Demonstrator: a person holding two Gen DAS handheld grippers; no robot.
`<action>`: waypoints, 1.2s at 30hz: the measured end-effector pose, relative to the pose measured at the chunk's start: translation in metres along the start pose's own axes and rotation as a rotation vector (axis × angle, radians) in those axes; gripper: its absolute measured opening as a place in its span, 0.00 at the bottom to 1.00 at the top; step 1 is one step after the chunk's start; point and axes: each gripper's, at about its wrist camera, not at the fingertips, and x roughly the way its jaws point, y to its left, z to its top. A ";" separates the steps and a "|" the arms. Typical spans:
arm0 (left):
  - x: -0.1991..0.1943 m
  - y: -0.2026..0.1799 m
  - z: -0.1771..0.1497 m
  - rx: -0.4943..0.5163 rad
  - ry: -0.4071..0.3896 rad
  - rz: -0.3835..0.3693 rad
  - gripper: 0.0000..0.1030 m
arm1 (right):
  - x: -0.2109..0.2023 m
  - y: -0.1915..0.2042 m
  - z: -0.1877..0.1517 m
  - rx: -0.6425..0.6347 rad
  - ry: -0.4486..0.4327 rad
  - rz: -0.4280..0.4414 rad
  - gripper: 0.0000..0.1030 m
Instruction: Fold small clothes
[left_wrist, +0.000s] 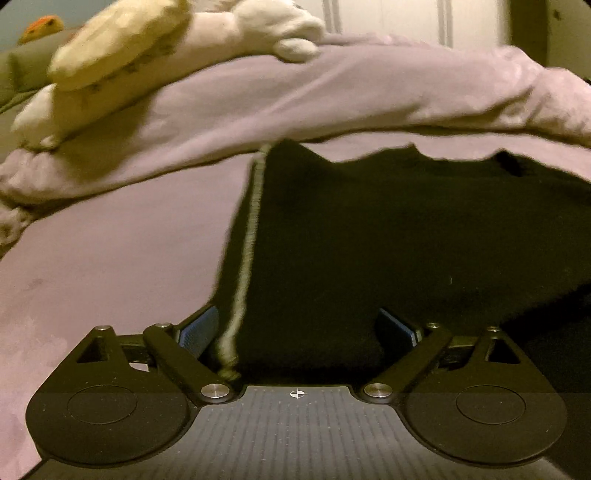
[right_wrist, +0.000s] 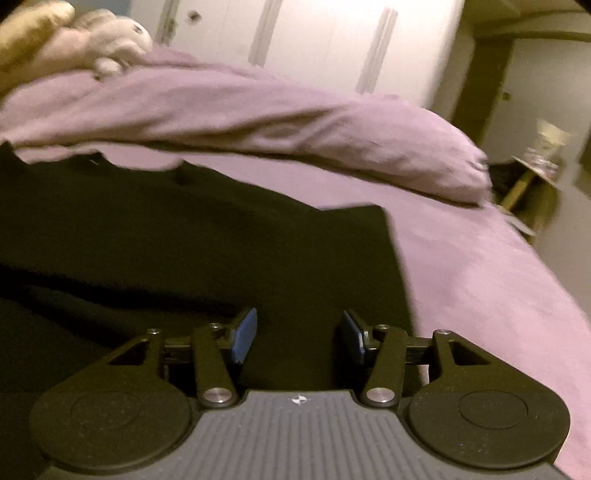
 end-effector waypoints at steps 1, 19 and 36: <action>-0.009 0.004 -0.003 -0.023 -0.005 -0.014 0.94 | -0.011 -0.005 -0.004 0.030 -0.001 0.008 0.47; -0.133 0.056 -0.135 -0.157 0.117 -0.009 0.94 | -0.189 -0.072 -0.163 0.140 0.112 -0.016 0.58; -0.141 0.109 -0.168 -0.274 0.219 -0.087 0.93 | -0.217 -0.102 -0.206 0.252 0.230 0.246 0.22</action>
